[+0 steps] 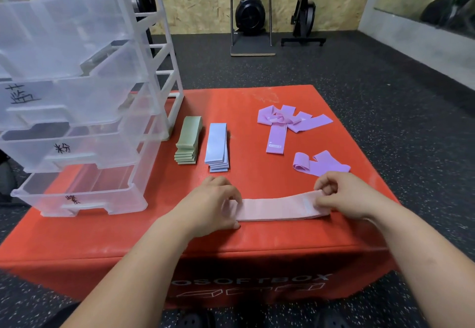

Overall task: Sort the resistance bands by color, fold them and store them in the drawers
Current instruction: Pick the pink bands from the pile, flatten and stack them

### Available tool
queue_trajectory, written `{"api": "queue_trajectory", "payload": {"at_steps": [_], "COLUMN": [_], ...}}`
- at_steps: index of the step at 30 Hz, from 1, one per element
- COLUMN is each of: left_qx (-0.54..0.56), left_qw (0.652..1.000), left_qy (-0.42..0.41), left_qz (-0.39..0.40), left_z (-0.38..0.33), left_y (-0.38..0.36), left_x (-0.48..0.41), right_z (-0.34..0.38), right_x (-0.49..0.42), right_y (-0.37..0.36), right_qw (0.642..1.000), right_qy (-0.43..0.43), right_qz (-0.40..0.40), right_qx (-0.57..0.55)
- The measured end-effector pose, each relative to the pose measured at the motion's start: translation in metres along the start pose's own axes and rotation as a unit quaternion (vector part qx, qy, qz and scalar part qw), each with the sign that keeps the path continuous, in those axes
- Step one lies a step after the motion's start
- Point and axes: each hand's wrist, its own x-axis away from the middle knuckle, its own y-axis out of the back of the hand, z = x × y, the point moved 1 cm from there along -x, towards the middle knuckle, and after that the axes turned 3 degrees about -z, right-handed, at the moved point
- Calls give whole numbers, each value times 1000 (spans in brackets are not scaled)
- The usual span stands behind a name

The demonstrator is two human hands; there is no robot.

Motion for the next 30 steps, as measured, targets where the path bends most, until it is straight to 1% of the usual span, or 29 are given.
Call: {"api": "queue_trajectory", "payload": {"at_steps": [1,3,5,6,8,11,12,13,15,17,19,22,23,24,27,28,30], "left_qx": [10,69,159,209,314,468,495,501,501,514,482,459,461,469,509,525,558], "left_qw": [1000,996,981,970,939,865,846,839,835,823,840,850,848,844,824,816,794], "left_qy": [-9,-26,-18,0,52,139,163,180,202,220,226,233,233,231,223,222,222], "left_qz": [-8,-54,-109,-126,-133,-114,-113,-112,-106,-101,-103,-113,-116,-118,-105,-99,-96], "left_z": [-3,-16,-37,-48,-70,-90,-91,-90,-86,-83,-78,-73,-72,-71,-72,-70,-66], "left_y": [0,-1,-3,-5,-9,-14,-15,-15,-16,-19,-23,-22,-19,-16,-5,-3,3], "left_x": [-2,-8,-17,-21,-30,-40,-42,-43,-42,-42,-44,-44,-44,-44,-39,-37,-33], "right_z": [4,12,22,28,39,49,50,50,48,46,45,41,39,38,33,31,30], "right_x": [3,8,12,15,20,26,27,26,24,22,19,16,17,17,16,15,12], "right_y": [1,0,-5,-9,-19,-36,-40,-43,-47,-47,-47,-47,-47,-48,-60,-66,-76], "right_qw": [998,987,979,976,969,959,956,955,957,960,965,972,973,975,978,977,978], "right_qy": [-5,-13,-3,6,23,49,52,55,64,71,86,149,168,183,210,211,209], "right_qz": [4,9,4,0,-7,-13,-15,-18,-15,-8,-11,-84,-92,-75,15,26,25], "right_qx": [-61,-159,-205,-218,-244,-279,-287,-290,-282,-271,-248,-163,-132,-104,-3,17,13]}}
